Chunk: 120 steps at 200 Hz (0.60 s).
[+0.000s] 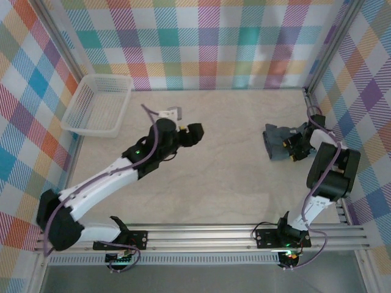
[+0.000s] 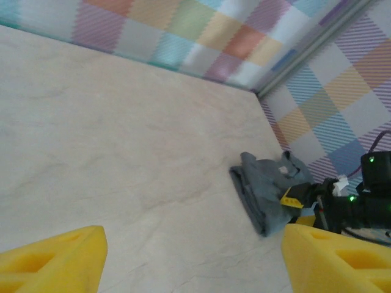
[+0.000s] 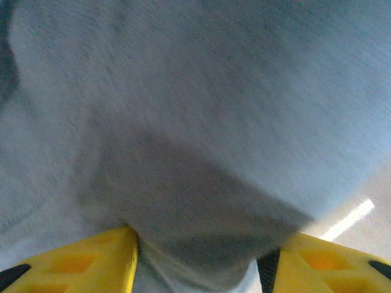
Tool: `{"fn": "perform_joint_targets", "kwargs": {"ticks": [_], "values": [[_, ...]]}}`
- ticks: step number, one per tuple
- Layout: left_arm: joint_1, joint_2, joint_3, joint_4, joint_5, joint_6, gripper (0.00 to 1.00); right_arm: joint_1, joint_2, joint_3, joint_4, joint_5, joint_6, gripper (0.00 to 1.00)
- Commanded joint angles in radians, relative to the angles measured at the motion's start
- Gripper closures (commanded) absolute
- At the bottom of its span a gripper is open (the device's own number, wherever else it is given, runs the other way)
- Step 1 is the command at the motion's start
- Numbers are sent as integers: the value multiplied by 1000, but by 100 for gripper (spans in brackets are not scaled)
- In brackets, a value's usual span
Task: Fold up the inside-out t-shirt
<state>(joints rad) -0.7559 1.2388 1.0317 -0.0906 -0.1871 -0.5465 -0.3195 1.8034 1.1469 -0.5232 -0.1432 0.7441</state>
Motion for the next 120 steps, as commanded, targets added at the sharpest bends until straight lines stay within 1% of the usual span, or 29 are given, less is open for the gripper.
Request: {"fn": "perform_joint_targets", "kwargs": {"ticks": [1,12,18,44,73,87,104,117,120], "values": [[5,-65,-88,-163,-99,43,25,12,109,130,-38,-8,-90,51],[8,-108,-116,-179,-126,17,25,25,171,210,-71,1,-123,51],[10,-123,-132,-217,-142,3,25,34,203,257,-86,7,-140,52],[15,-150,-163,-218,-216,-34,26,58,343,447,-130,42,-183,53],[25,-87,-130,-214,-263,-35,26,92,545,748,-223,35,-239,53],[31,-43,-105,-207,-253,-32,26,110,643,928,-277,33,-249,51],[38,14,-67,-204,-235,-23,25,123,756,1152,-334,24,-224,49],[44,55,-41,-204,-226,-13,25,127,841,1333,-343,-14,-192,48],[44,63,-35,-204,-227,-10,25,129,856,1351,-335,-30,-186,47]]}}
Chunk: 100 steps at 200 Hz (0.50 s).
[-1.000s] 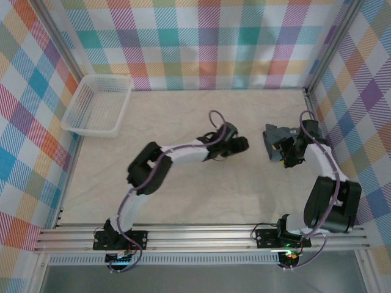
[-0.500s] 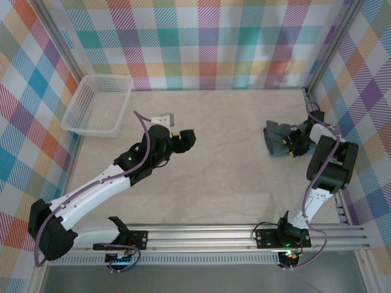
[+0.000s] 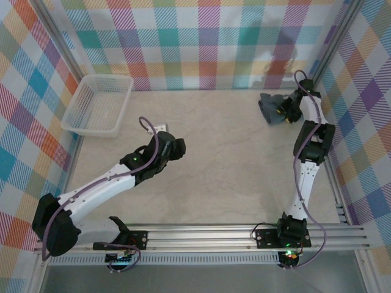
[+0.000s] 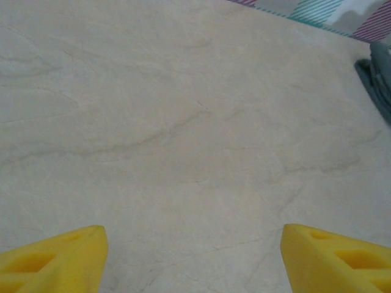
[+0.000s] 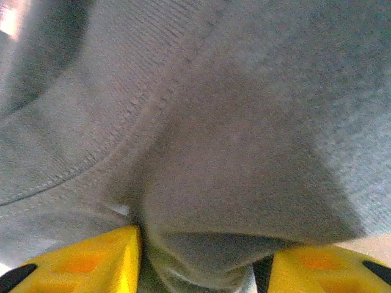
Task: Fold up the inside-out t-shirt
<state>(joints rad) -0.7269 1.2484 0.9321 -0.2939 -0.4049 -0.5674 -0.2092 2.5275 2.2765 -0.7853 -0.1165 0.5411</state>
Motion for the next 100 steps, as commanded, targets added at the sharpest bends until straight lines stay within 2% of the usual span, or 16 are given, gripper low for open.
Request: {"fn": "perform_joint_targets", "kwargs": {"ticks": [1,23,49,61,78,92,100], "values": [[15,55,65,1,-11,12,25,19,135,242,-73,-63,18,47],[20,64,64,64,-29,37,23,19,166,338,7,-186,76,46],[34,6,24,113,-54,63,15,19,29,224,88,-264,70,46],[39,-47,-18,140,-54,118,12,19,-73,112,119,-286,57,45],[39,-156,-126,244,-25,299,8,20,-272,-111,168,-301,26,44],[57,-237,-203,281,-107,375,1,19,-477,-386,277,-298,5,43],[89,-273,-238,282,-137,397,0,21,-604,-554,344,-287,-13,42]]}}
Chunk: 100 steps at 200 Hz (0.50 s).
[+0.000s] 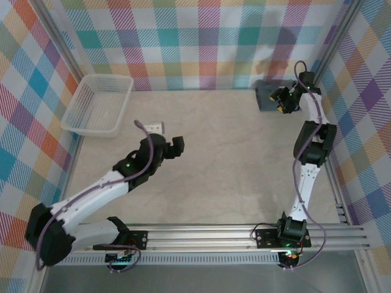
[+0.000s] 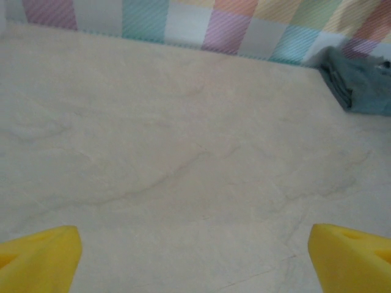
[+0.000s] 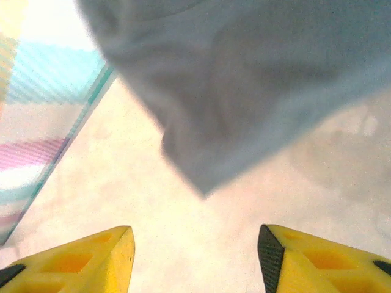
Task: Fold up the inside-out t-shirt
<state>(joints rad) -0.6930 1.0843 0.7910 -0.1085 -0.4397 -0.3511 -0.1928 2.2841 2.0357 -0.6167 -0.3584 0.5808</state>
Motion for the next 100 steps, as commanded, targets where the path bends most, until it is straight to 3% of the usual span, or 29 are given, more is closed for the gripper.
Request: {"fn": "perform_joint_targets", "kwargs": {"ticks": [1,30,39,49,60,76,100], "values": [[59,-113,-99,96,-104,182,0,4,-373,-330,182,-43,-56,41],[159,-194,-223,121,-276,214,0,39,-811,-865,301,143,-173,32],[180,-209,-271,162,-334,236,0,61,-928,-1023,352,225,-202,27],[208,-213,-325,220,-394,247,0,87,-1032,-1182,427,331,-221,14],[250,-211,-375,278,-409,269,0,108,-1132,-1337,519,420,-264,10],[351,-182,-438,347,-337,291,0,144,-1223,-1543,730,518,-376,8],[521,-64,-575,704,18,353,0,162,-1160,-1695,1046,500,-475,2]]}}
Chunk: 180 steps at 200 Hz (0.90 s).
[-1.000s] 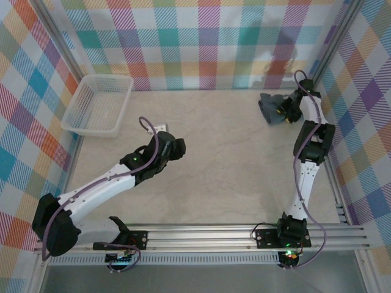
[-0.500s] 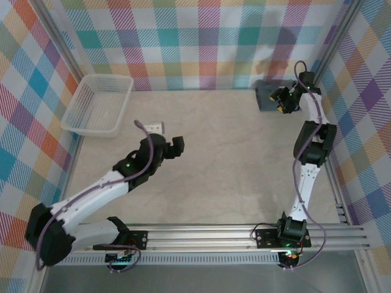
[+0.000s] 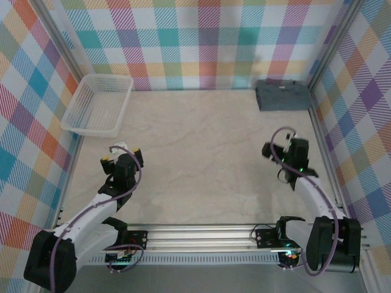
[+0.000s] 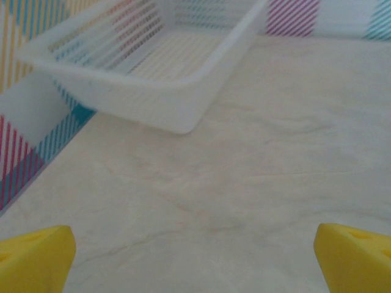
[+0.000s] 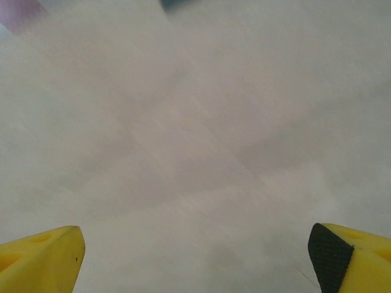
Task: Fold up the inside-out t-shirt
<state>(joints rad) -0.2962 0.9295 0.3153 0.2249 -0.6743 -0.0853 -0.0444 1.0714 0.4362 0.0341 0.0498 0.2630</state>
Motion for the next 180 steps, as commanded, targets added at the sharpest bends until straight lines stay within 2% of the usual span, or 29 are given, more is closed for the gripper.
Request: {"fn": "perform_joint_targets", "kwargs": {"ticks": [1,20,23,30,36,40,46,56,62,65,71,74,82,91,99,180], "values": [[129,98,-102,387,264,89,0,14,62,-97,409,89,-158,2],[185,290,-84,570,376,126,0,28,204,-81,583,24,-179,1],[190,322,-75,593,385,130,0,35,228,-83,653,19,-186,1],[213,370,-35,578,420,113,0,49,301,-83,776,13,-223,1],[228,394,10,518,451,83,0,52,370,-45,752,20,-221,0],[234,426,19,544,463,65,0,52,427,-38,785,15,-222,0],[237,485,10,626,476,59,0,57,506,-56,936,8,-241,0],[238,608,-3,740,472,54,0,56,446,-34,777,13,-225,0],[239,679,2,868,483,73,0,52,473,-54,873,13,-224,0],[239,666,19,823,505,78,0,52,482,-59,893,22,-223,0],[238,608,83,593,534,79,0,51,461,-49,831,33,-213,0],[238,610,99,554,532,80,0,52,453,-47,816,36,-212,0],[230,654,90,646,532,97,0,55,472,-54,870,39,-217,0],[224,630,104,572,526,95,0,56,458,-49,831,38,-219,0],[224,641,95,613,524,98,0,56,463,-42,827,31,-223,0],[222,634,97,596,525,98,0,61,468,-27,801,-6,-243,0]]}}
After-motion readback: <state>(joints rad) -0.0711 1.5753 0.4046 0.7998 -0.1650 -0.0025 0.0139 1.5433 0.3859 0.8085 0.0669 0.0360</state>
